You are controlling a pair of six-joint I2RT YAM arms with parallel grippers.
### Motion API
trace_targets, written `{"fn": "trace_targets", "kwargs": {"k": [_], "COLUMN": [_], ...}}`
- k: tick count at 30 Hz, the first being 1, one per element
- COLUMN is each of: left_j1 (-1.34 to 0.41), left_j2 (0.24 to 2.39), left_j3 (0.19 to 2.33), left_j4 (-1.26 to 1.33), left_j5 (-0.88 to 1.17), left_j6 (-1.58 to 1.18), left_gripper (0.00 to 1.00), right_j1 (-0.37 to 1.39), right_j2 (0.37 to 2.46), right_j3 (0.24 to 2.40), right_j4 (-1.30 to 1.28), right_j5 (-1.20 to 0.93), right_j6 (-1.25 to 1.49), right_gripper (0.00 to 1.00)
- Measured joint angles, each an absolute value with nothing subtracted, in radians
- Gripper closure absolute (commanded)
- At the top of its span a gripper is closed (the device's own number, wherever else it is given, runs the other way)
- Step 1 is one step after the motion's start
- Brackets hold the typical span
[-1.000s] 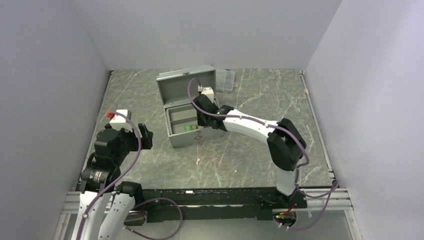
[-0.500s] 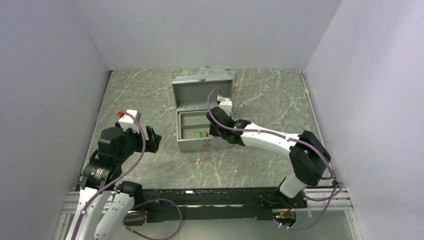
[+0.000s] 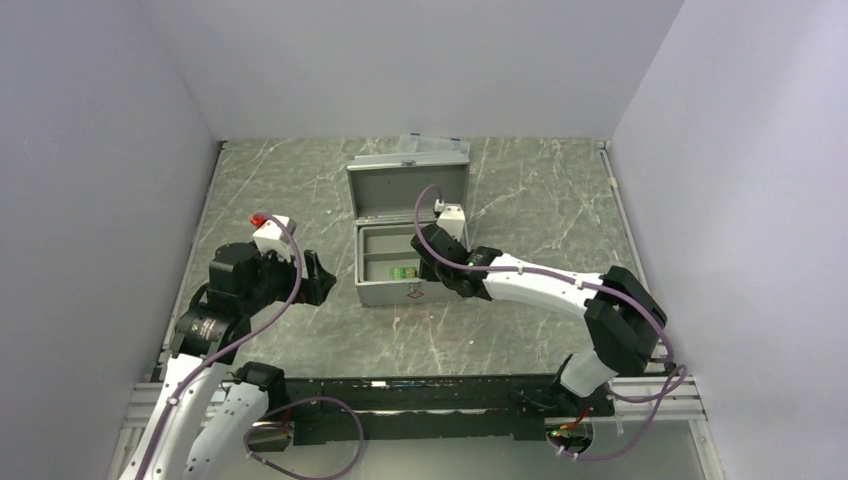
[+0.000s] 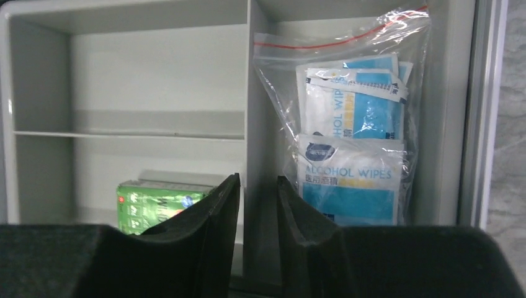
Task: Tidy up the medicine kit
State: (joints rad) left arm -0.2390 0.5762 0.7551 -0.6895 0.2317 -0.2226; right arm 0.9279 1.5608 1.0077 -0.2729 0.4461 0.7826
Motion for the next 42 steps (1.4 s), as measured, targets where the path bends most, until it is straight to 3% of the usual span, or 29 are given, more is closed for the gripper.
{"fn": "trace_targets", "kwargs": {"k": [26, 34, 42], "left_j1": [-0.239, -0.239, -0.239], "left_j2": [0.649, 0.688, 0.77], "left_j3": [0.792, 0.851, 0.89], "left_j4": [-0.649, -0.634, -0.594], "left_j5": [0.216, 0.213, 0.279], "left_j6": [-0.259, -0.276, -0.321], "left_gripper": [0.01, 0.01, 0.01], "right_j1": [0.929, 0.822, 0.702], "right_j2": [1.274, 1.174, 1.214], "right_j3": [1.106, 1.169, 1.299], "right_j4": [-0.426, -0.427, -0.416], "right_j5": [0.482, 0.481, 0.465], "right_j6": [0.628, 0.511, 0.417], "right_gripper": [0.41, 0.34, 0.32]}}
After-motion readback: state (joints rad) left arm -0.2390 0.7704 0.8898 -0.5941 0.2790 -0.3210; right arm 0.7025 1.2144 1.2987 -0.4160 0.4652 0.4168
